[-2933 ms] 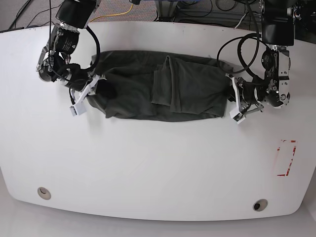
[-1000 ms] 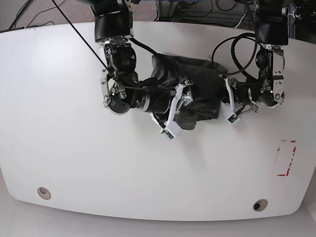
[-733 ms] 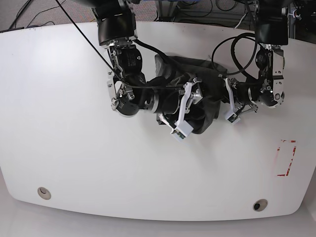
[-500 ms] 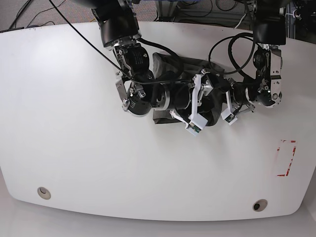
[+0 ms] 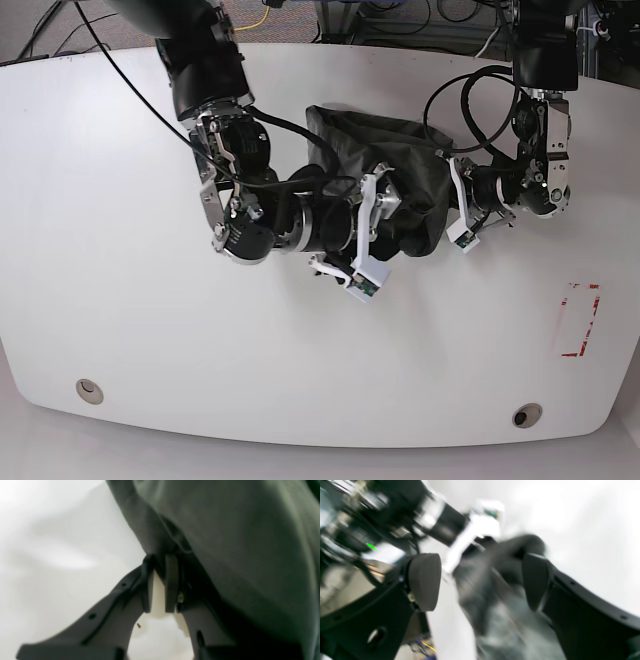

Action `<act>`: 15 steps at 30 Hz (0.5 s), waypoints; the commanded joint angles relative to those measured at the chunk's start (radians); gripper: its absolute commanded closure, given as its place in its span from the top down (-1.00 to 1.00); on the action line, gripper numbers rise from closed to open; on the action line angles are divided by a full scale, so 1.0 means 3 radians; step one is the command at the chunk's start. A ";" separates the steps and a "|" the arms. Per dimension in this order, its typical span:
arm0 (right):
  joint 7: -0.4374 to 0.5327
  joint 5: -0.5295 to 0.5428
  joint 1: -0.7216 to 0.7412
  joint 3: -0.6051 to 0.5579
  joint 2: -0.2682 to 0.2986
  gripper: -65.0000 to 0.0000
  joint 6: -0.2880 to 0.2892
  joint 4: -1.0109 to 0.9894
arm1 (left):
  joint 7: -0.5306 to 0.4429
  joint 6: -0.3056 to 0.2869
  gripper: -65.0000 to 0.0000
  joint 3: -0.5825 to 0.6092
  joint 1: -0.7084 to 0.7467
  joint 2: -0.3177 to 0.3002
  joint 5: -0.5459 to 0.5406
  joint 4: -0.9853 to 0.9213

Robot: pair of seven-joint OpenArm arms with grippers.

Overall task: Layout the t-shirt on the table in an organized manner, then fold the t-shirt properly
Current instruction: 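Fold the held end with the right gripper over toward the left gripper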

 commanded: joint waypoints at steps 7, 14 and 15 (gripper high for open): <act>0.0143 -0.0136 -0.0028 0.0340 0.0343 0.49 0.0059 0.0066 | 0.0347 0.0017 -0.80 0.0028 0.0078 0.0006 0.0267 -0.0060; 0.0271 -0.0182 -0.0018 0.0539 0.0532 0.49 0.0520 -0.0185 | 0.0296 0.0017 -0.80 0.0028 0.0078 0.0006 0.0267 -0.0060; 0.0271 -0.0182 -0.0018 0.0570 0.0532 0.49 0.0555 -0.0231 | 0.0286 0.0017 -0.80 0.0028 0.0078 0.0006 0.0267 -0.0060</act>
